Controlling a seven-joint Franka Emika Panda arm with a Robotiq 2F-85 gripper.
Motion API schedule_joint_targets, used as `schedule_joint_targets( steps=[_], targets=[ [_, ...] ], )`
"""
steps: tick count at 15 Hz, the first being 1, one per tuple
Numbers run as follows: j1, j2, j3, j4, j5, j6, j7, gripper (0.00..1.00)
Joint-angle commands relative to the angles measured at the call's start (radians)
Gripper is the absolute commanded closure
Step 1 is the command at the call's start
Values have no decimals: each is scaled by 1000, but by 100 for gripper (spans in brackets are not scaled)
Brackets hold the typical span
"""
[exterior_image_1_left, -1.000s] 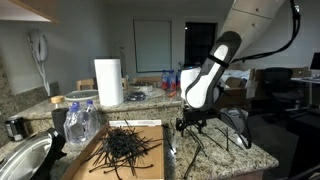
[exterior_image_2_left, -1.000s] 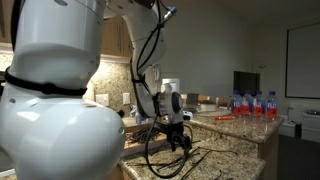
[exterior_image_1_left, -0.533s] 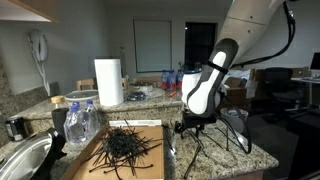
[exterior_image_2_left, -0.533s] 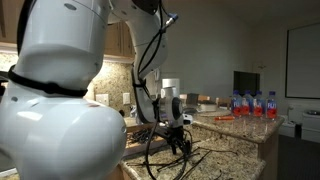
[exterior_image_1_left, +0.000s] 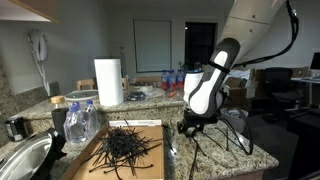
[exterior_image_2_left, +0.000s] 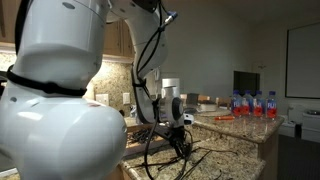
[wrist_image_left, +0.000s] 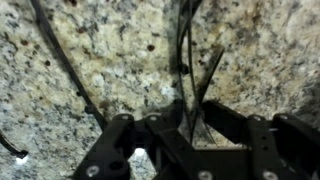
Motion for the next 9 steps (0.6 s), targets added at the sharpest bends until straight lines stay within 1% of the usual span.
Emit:
schedule_joint_targets(
  steps=[1,2,4,5,6,7,8,9],
  targets=[
    [2,6,14,-54,65,59,-37,93],
    [-15,7,33,-59,62,67,-29,96],
    [-18,3,41,-67,69,72,-32,98],
    [-21,-5,43,-70,72,70,-34,95],
    [-25,-14,50,-72,80,64,-42,96],
    [-4,-29,34,-72,102,41,-69,95],
    [-7,-42,42,-72,113,25,-91,96],
    [-7,-62,44,-71,120,3,-113,94]
  ],
)
